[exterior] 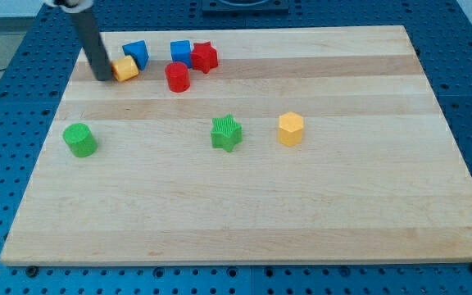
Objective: Move the green star to the top center of the board
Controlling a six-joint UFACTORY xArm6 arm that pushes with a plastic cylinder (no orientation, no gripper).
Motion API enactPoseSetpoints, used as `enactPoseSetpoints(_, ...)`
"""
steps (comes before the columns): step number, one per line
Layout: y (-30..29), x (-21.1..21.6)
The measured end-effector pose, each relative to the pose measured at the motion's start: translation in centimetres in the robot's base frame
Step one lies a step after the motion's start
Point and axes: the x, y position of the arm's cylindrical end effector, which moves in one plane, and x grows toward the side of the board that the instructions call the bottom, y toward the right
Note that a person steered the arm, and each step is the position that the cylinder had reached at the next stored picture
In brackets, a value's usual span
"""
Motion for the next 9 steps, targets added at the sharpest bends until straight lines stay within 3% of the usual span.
enactPoseSetpoints(3,1.1,-0.8)
enactPoseSetpoints(4,4.2,0.6)
enactPoseSetpoints(5,1.5,2.4)
enactPoseSetpoints(6,7.8,10.9)
enactPoseSetpoints(7,17.1,15.8)
enactPoseSetpoints(8,21.6,18.1)
enactPoseSetpoints(9,25.2,16.8)
